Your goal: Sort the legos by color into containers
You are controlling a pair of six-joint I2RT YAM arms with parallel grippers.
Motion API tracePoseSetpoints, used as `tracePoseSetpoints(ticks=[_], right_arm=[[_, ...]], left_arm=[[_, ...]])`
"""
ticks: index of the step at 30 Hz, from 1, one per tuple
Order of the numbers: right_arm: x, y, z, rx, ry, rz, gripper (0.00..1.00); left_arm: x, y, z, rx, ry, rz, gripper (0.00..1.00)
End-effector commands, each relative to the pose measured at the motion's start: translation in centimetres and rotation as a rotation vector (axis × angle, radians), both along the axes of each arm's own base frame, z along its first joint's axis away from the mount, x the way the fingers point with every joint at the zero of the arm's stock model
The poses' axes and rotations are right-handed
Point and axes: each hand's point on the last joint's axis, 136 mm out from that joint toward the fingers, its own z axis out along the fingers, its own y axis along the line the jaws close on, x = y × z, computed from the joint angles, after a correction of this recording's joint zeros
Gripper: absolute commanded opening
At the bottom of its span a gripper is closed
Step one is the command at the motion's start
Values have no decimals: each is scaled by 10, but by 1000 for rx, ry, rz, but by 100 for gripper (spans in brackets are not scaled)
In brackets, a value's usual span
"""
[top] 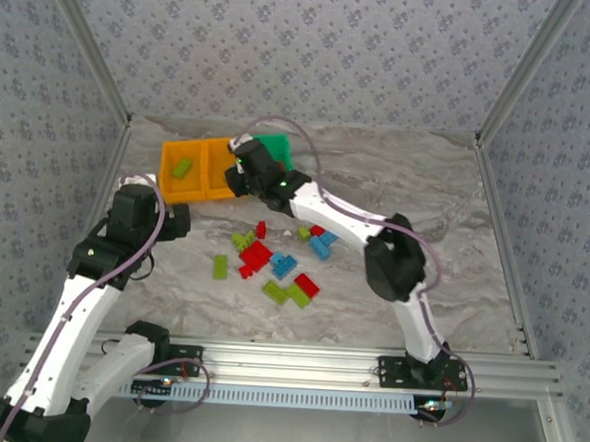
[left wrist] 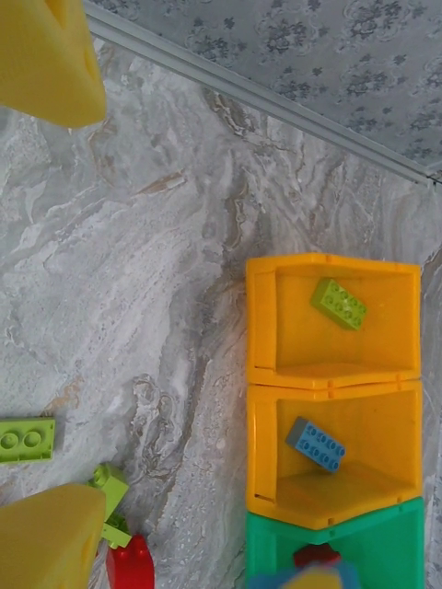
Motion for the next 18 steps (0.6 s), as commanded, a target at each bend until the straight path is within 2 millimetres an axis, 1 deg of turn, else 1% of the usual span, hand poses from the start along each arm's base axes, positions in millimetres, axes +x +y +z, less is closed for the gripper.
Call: tracePoseSetpoints(ticks=[1, 2, 4, 5, 7, 9, 10, 13, 16, 17, 18], right_arm=[[34, 8, -7, -64, -63, -27, 25], [43, 15, -12, -70, -69, -25, 25], [59, 23, -16, -70, -76, -35, 28], [66, 25, -24, -68, -72, -41, 31], [73, 29, -31, -58, -72, -33, 40], [75, 32, -30, -51, -84, -13, 55], [73, 34, -26, -48, -91, -1, 59], [62, 37, 0, -35, -102, 27, 59], [40, 36, 40, -23, -114, 54, 58], [29, 34, 50, -29, -102, 64, 58], [17, 29, 65, -30, -93, 73, 58]], left_arm=[[5, -3, 1, -49, -8, -8, 99], [5, -2, 2, -61, -13, -6, 99], [6, 0, 2, -77, -16, -1, 99], [7, 0, 1, -86, -16, 3, 99], [7, 2, 0, -89, -14, 6, 99], [7, 4, -2, -83, -8, 10, 99], [7, 4, -3, -79, -7, 9, 99], [8, 5, -4, -76, -3, 11, 99], [7, 5, -5, -101, 10, 33, 99], [5, 5, -7, -132, 22, 57, 99], [2, 2, -9, -178, 37, 73, 99]])
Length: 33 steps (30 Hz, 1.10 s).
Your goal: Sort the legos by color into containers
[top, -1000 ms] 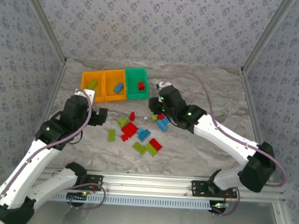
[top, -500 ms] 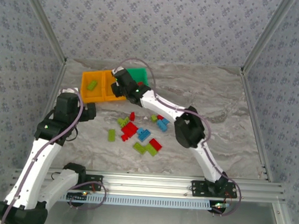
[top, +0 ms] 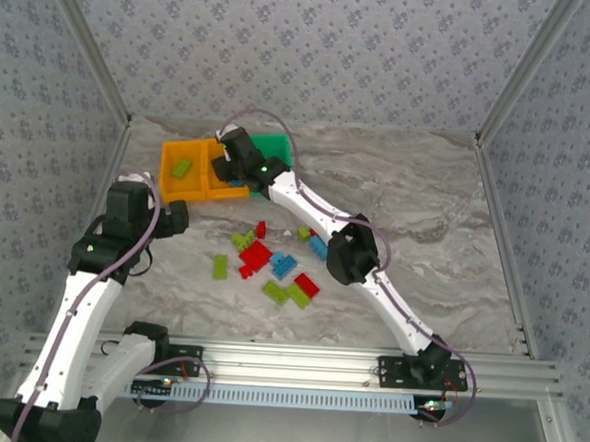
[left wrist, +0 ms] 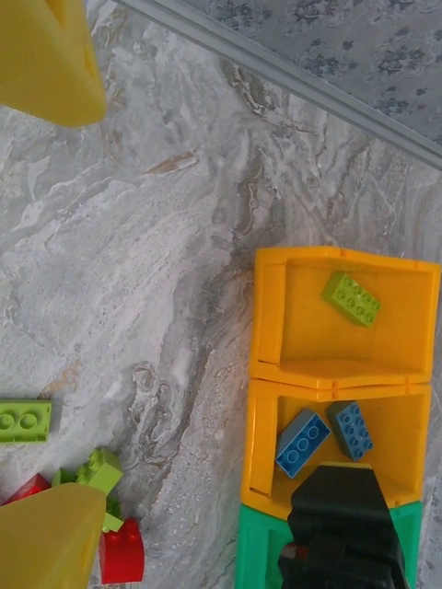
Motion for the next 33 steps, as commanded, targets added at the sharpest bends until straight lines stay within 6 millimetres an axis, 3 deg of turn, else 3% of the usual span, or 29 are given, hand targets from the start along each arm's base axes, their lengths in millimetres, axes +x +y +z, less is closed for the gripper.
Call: tracePoseSetpoints(ticks=[1, 3, 5, 6, 8, 12, 17, 19, 23, 25, 28, 33], right_arm=[[-50, -6, 104, 56, -41, 72, 58], [-82, -22, 115, 25, 12, 106, 59], [-113, -40, 113, 2, 59, 140, 60], [-132, -53, 129, 21, 56, 156, 61], [-165, -75, 139, 51, 60, 190, 62], [-224, -136, 119, 59, 127, 178, 69], [-273, -190, 92, 59, 179, 128, 75], [-284, -206, 74, 50, 197, 82, 77], [-292, -220, 51, 57, 239, 24, 80], [-291, -222, 41, 48, 258, -3, 83], [-291, -222, 33, 21, 276, -12, 83], [-287, -220, 34, 16, 272, -25, 84]], left_arm=[[-6, -7, -4, -132, 33, 50, 99], [-10, -20, -22, -259, 86, 67, 97], [-14, -35, -43, -354, 148, 66, 95], [-16, -41, -54, -378, 182, 66, 94], [-23, -51, -74, -372, 243, 64, 92], [-36, -68, -116, -266, 348, 21, 90], [-42, -96, -158, -210, 461, -51, 86], [-34, -109, -166, -191, 463, -84, 84], [-24, -118, -185, -148, 495, -89, 79], [-19, -119, -193, -127, 507, -81, 68], [-16, -121, -203, -102, 540, -78, 52], [-17, -114, -215, -68, 553, -55, 44]])
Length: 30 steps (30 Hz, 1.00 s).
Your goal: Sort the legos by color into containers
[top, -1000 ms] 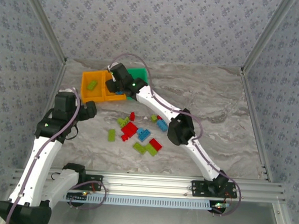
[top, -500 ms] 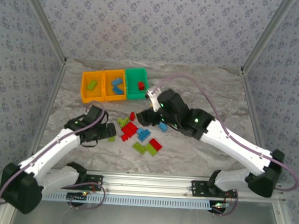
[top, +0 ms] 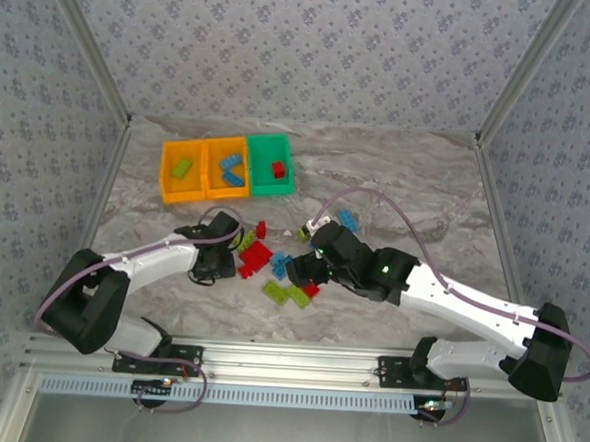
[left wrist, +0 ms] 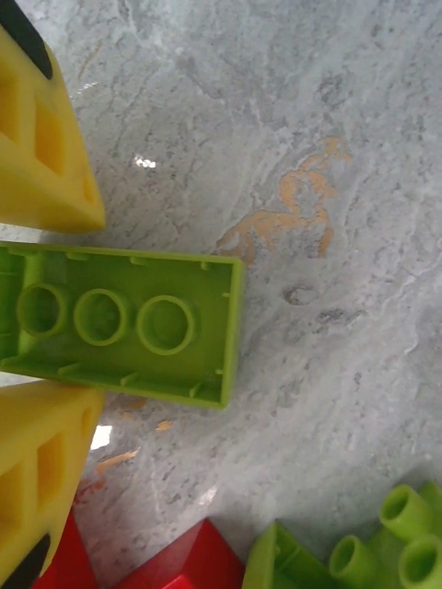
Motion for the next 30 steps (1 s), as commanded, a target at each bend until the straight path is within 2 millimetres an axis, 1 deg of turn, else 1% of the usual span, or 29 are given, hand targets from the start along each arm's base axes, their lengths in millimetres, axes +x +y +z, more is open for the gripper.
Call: tracePoseSetpoints(ticks=[1, 3, 5, 6, 8, 11, 13, 15, 16, 18, 19, 21, 23, 24, 26, 29, 30], right_arm=[[4, 1, 6, 8, -8, -38, 84], [4, 2, 7, 7, -3, -38, 84], [4, 2, 10, 14, -4, -39, 84], [3, 3, 11, 20, -2, -35, 84], [1, 8, 18, 43, -4, -20, 84], [-2, 14, 30, 77, -22, 3, 84], [-1, 13, 36, 87, -39, -1, 85], [1, 11, 38, 86, -52, -14, 85], [1, 10, 38, 86, -53, -21, 86], [2, 8, 38, 87, -53, -30, 86], [1, 7, 37, 87, -51, -33, 86], [0, 4, 35, 75, -53, -41, 86], [0, -1, 35, 70, -55, -58, 86], [0, -3, 34, 68, -56, -63, 86], [-1, -6, 35, 69, -54, -70, 87], [-3, -13, 36, 60, -55, -90, 87], [-3, -16, 36, 54, -54, -99, 87]], left_arm=[[12, -3, 4, 6, -45, 6, 42], [9, -1, 1, 9, -36, 11, 37], [9, -1, 2, 5, -38, 11, 34], [10, -2, 6, 1, -45, 13, 32], [15, -3, 24, -5, -78, 9, 29], [35, -2, 76, -22, -212, 0, 28], [54, 7, 120, -35, -336, 22, 28], [75, 23, 152, -50, -436, 76, 28], [88, 35, 167, -59, -481, 120, 27], [109, 59, 186, -54, -532, 206, 26], [120, 69, 192, -38, -549, 236, 25], [142, 84, 199, -8, -561, 274, 25], [169, 96, 200, 27, -554, 293, 25], [179, 101, 198, 38, -539, 304, 25], [205, 110, 187, 22, -489, 326, 25], [240, 116, 167, -38, -403, 341, 26], [248, 118, 158, -42, -376, 343, 26]])
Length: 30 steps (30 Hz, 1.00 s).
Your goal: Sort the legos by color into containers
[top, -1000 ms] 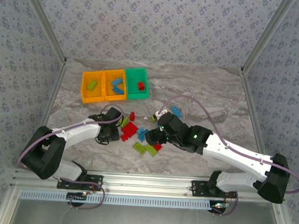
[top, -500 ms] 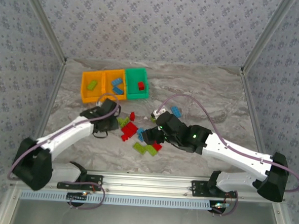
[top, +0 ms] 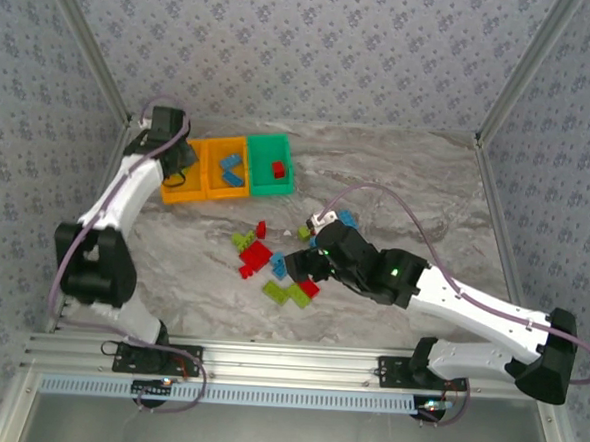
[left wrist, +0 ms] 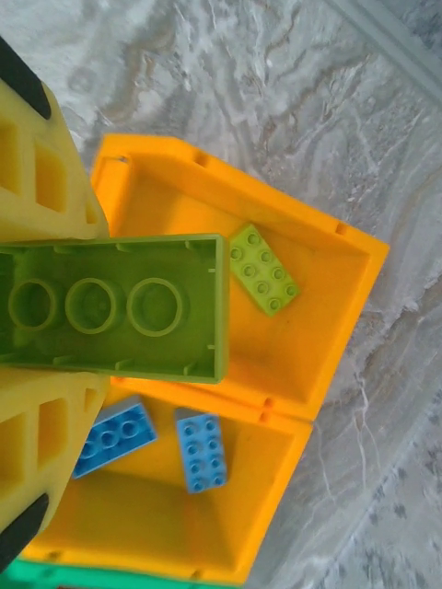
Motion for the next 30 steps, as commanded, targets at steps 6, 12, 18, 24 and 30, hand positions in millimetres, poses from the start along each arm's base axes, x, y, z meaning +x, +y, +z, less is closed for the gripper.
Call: tracePoseSetpoints(ticks=[6, 12, 18, 24, 30], right_arm=[[-7, -33, 8, -21, -6, -89, 87], [-8, -49, 11, -1, -16, -144, 88], [-1, -55, 8, -10, -17, -187, 91], [15, -32, -2, 10, 54, -171, 93], [56, 21, -19, 77, 160, -142, 94]], left_arm=[[42, 12, -56, -51, 180, -9, 32], [35, 10, -55, -62, 192, -12, 46], [2, 2, 11, -79, 46, -30, 51], [-81, -62, 92, -54, -166, -251, 48], [-186, -117, 117, 115, -280, -632, 51]])
